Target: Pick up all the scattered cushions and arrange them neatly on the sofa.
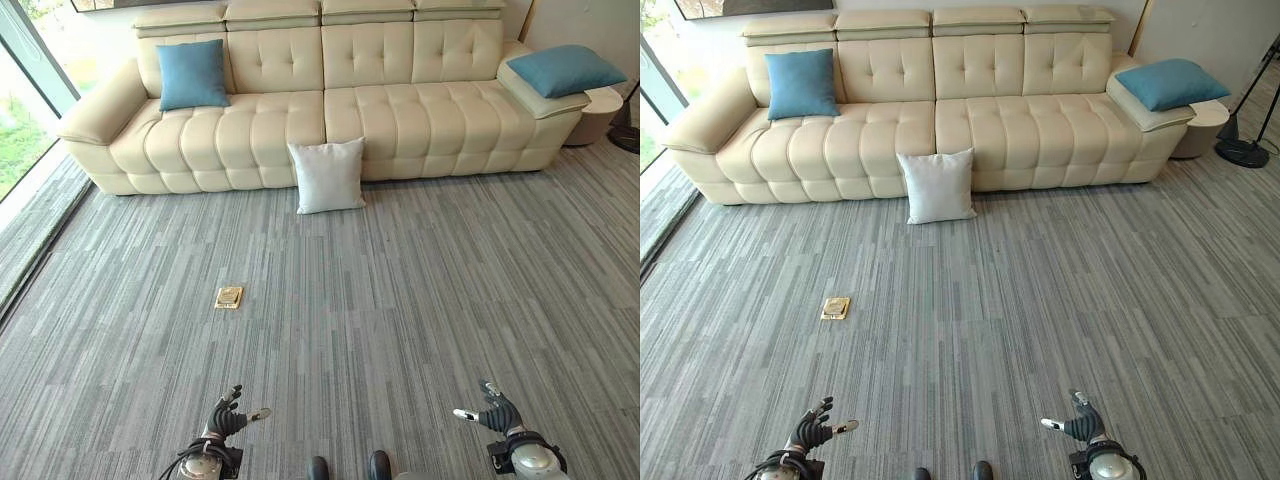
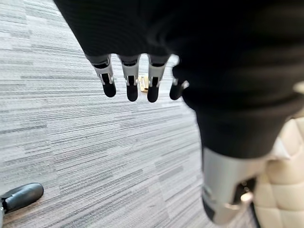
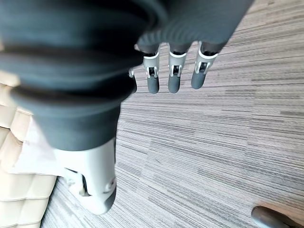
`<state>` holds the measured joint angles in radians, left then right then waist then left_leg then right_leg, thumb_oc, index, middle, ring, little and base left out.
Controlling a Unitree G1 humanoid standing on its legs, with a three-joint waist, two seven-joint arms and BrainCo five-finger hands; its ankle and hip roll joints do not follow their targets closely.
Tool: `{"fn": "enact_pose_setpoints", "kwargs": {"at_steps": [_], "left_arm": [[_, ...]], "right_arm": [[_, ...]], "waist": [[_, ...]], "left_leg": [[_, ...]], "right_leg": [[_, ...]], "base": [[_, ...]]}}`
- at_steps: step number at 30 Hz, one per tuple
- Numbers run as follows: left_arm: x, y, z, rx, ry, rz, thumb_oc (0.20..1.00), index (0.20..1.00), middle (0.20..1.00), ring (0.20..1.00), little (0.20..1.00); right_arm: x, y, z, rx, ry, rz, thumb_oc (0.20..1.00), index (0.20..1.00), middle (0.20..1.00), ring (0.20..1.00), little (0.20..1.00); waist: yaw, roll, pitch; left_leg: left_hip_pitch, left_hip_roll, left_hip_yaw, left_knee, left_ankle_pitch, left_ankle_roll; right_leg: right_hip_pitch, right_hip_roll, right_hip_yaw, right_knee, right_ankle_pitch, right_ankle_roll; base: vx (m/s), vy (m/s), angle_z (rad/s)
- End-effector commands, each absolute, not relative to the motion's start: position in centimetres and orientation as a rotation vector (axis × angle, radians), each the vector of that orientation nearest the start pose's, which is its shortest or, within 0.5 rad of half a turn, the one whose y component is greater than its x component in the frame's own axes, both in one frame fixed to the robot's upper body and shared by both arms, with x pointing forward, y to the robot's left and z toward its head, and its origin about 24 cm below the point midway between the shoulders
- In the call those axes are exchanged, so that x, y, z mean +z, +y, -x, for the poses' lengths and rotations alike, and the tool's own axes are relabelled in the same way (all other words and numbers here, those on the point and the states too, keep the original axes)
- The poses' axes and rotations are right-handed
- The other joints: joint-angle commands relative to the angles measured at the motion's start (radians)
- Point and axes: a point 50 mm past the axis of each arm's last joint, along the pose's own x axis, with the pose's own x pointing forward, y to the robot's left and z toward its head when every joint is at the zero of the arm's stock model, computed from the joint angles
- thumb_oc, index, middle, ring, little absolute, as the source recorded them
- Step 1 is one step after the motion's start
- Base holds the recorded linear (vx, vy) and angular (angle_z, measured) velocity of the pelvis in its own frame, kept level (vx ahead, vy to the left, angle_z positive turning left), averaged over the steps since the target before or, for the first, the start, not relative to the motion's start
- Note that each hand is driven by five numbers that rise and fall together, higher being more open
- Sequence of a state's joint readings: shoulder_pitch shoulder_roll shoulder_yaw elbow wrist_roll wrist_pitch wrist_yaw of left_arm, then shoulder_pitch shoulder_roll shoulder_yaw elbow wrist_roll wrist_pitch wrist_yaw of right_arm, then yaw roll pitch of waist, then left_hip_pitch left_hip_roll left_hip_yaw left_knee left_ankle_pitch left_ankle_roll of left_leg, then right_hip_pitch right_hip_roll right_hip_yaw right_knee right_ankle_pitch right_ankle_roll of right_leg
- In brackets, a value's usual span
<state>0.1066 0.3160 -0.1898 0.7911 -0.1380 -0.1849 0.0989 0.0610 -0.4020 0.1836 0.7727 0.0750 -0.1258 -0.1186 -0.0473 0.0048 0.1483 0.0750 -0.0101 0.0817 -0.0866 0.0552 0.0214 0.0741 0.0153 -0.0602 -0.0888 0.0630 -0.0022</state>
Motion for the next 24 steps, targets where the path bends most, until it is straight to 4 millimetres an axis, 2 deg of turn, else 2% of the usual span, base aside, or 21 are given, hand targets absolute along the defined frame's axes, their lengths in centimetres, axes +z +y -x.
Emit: {"fn": "enact_pose_setpoints", "kwargs": {"at_steps": [1, 11, 18, 20, 24], "left_arm": [[-10.2, 25.4, -15.9, 0.147, 0.654, -0.282, 1.000, 1.000, 1.000, 1.000, 1.000], [-9.8, 25.6, -16.0, 0.158, 0.630, -0.274, 1.000, 1.000, 1.000, 1.000, 1.000], [-9.1, 25.8, -16.9, 0.170, 0.593, -0.278, 1.000, 1.000, 1.000, 1.000, 1.000], [-8.6, 25.8, -17.6, 0.180, 0.558, -0.269, 1.000, 1.000, 1.000, 1.000, 1.000], [-7.9, 25.9, -18.4, 0.190, 0.521, -0.264, 1.000, 1.000, 1.000, 1.000, 1.000]], "right_arm": [[-8.4, -26.7, -18.0, -0.082, 0.611, 0.475, 1.000, 1.000, 1.000, 1.000, 1.000], [-8.2, -26.9, -17.9, -0.092, 0.610, 0.487, 1.000, 1.000, 1.000, 1.000, 1.000], [-8.2, -27.4, -18.3, -0.138, 0.617, 0.475, 1.000, 1.000, 1.000, 1.000, 1.000], [-8.0, -27.1, -18.9, -0.139, 0.605, 0.475, 1.000, 1.000, 1.000, 1.000, 1.000], [-7.9, -26.5, -19.8, -0.133, 0.591, 0.463, 1.000, 1.000, 1.000, 1.000, 1.000]], "waist": [[0.002, -0.034, -0.020], [0.018, -0.033, -0.008], [0.029, -0.041, 0.020], [0.038, -0.051, 0.027], [0.045, -0.057, 0.034]], "left_leg": [[0.019, 0.016, 0.003, -0.001, -0.093, -0.053], [0.013, 0.006, -0.007, 0.003, -0.096, -0.043], [-0.055, -0.011, -0.008, 0.084, -0.125, -0.027], [-0.091, -0.020, 0.000, 0.129, -0.146, -0.017], [-0.109, -0.034, 0.008, 0.145, -0.169, 0.007]], "right_leg": [[0.008, -0.067, -0.012, 0.016, -0.078, 0.104], [0.003, -0.078, -0.028, 0.036, -0.089, 0.109], [-0.038, -0.096, -0.025, 0.080, -0.097, 0.115], [-0.060, -0.108, -0.019, 0.102, -0.097, 0.126], [-0.128, -0.120, -0.002, 0.198, -0.092, 0.157]], "base": [[0.00, 0.000, 0.00], [0.03, 0.019, 0.01], [0.03, 0.065, 0.06], [0.06, 0.123, -0.10], [0.08, 0.150, -0.21]]}}
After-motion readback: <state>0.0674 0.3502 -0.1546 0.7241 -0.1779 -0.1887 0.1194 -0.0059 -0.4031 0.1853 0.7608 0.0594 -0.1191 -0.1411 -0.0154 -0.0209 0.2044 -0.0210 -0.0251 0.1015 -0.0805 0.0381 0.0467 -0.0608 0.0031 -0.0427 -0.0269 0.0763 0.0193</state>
